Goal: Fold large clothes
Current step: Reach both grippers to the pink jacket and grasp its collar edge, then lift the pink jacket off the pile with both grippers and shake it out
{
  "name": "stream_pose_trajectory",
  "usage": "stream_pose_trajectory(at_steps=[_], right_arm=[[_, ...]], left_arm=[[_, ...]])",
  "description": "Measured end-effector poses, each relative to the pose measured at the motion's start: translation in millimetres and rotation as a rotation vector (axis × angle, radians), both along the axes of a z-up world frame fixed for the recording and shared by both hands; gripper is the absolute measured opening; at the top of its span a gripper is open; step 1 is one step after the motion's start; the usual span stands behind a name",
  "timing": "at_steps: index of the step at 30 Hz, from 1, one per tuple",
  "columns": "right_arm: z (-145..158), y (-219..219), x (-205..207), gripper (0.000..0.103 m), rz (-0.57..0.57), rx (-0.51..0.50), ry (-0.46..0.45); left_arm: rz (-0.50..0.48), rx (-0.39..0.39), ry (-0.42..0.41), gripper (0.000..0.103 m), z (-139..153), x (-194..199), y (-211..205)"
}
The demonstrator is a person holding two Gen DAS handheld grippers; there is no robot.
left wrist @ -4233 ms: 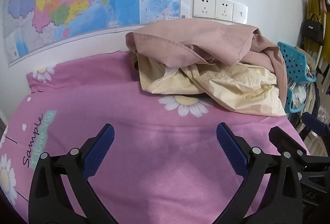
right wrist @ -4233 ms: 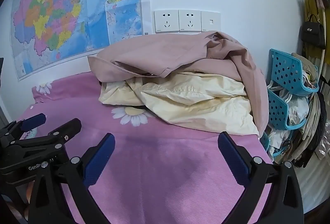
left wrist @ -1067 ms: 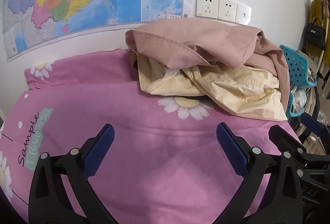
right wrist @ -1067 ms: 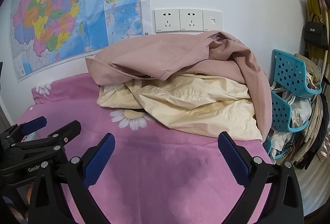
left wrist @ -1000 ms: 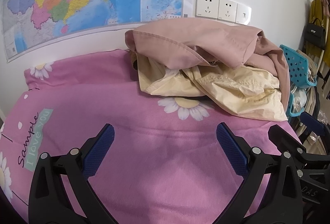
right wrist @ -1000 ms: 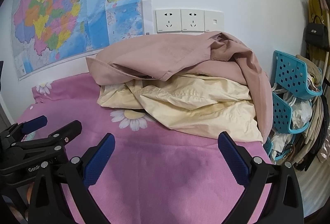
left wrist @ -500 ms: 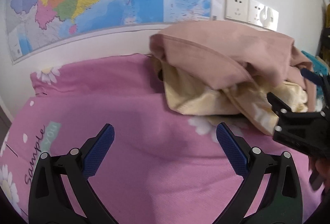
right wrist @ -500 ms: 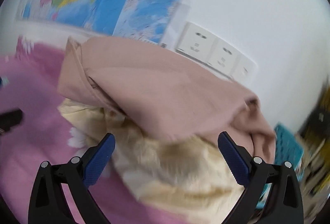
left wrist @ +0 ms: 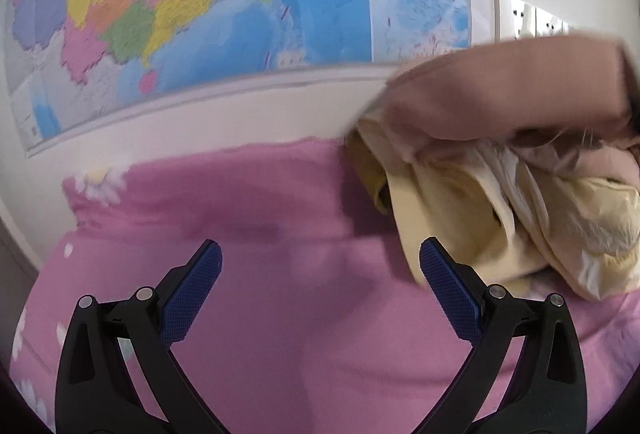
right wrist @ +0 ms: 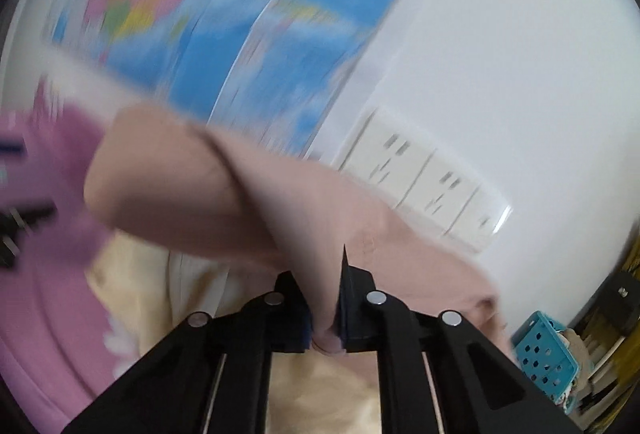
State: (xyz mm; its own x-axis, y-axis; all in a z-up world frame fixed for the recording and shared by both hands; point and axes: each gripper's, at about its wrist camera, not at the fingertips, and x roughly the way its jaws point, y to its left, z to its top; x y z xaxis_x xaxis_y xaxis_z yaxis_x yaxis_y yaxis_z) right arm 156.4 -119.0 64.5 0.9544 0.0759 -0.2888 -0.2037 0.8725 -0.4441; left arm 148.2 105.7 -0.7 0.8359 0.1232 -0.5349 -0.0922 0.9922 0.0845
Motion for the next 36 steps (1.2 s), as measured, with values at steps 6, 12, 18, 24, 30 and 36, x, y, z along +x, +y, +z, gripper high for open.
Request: stream_pose_trajectory(at_steps=[6, 12, 18, 24, 30, 36], right_arm=[[75, -37, 4, 0.008, 0.031, 0.182, -0.018], [109, -55, 9, 0.008, 0.068, 0.281, -0.021], [123, -69, 16, 0.007, 0.091, 0.343, -0.023], [119, -68, 29, 0.007, 0.098, 0.353, -0.001], [90, -71, 37, 0.065, 0.113, 0.288, 0.107], [43, -77, 9, 0.091, 0.181, 0.139, 0.164]], left_arm=[[-0.168, 0.020, -0.066, 0.098, 13, 36, -8], [-0.417, 0.050, -0.150, 0.098, 26, 62, -35], [-0.510, 0.142, -0.230, 0.098, 31, 92, -56], [-0.556, 0.067, -0.233, 0.033, 35, 124, -62], [-0.501, -0.034, -0.198, 0.018, 38, 143, -47], [-0.470, -0.057, -0.176, 0.017, 46, 161, -37]])
